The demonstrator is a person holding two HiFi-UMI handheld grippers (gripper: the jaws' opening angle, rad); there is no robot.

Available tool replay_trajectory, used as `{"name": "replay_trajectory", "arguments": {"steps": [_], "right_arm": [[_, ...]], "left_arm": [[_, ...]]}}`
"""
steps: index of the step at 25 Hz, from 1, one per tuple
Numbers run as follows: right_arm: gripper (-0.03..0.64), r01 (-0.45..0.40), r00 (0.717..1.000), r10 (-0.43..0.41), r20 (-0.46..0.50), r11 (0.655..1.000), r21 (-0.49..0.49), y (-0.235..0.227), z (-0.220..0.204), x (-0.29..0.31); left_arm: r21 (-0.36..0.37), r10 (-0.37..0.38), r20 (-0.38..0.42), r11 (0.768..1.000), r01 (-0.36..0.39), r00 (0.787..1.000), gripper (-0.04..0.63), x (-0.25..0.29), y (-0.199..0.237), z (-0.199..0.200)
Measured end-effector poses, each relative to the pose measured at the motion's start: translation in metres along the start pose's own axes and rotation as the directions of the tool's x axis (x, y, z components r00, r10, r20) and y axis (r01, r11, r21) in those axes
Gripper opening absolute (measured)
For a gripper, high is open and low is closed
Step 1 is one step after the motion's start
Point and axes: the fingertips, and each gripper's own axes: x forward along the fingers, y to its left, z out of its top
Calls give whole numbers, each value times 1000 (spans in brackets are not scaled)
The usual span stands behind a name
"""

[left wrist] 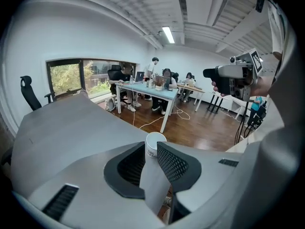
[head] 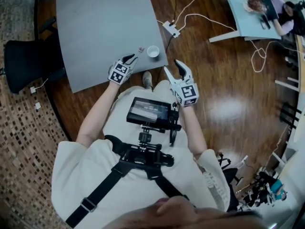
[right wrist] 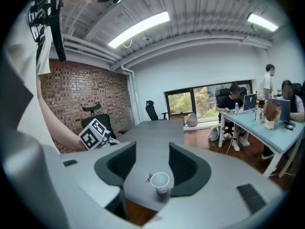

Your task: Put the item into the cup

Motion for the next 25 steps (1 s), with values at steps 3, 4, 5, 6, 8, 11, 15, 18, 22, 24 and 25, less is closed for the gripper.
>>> {"name": "replay_trajectory", "arguments": {"steps": [3,4,5,6,8,11,15,18,22,24,25], "right_arm": [[230,22,1000,-22,-8,1000,14,-9,-1,-1],[230,29,1000,-28,-10,999,17,-11,-1,-2],[230,34,999,-33,-12,999,19,-12,-1,-2],[230,36,999,-36,-16,999,19,-12,1,-2],[230,37,999,-36,-23,999,18,-10,2,0],[230,32,999,-32,-27,999,9,-5,2,5],[230,18,999,-18,-41,1000,0,-1,-2,12],[230,2,998,-2,-65,1000,3,1,-6,17],[230,-19,997,18,-82,1000,-7,0,-1,24],[230,-23,996,23,-91,1000,-4,-1,-1,26],[230,-25,995,24,-94,1000,-2,0,0,27]], "left_arm": [[18,-32,-38,999,33,999,81,19,-1,-3],[28,-37,-52,999,39,998,81,25,1,-5],[39,-40,-67,998,42,997,81,29,3,-7],[49,-39,-82,998,43,996,89,33,7,-9],[59,-39,-111,997,46,993,94,41,14,-14],[61,-36,-152,997,45,988,94,53,23,-23],[72,-24,-198,997,39,980,94,63,31,-39],[91,-3,-225,996,24,974,97,66,41,-46],[81,1,-270,996,21,963,97,71,45,-58],[104,18,-296,995,14,955,97,73,49,-67],[118,26,-310,993,12,950,97,74,51,-72]]}}
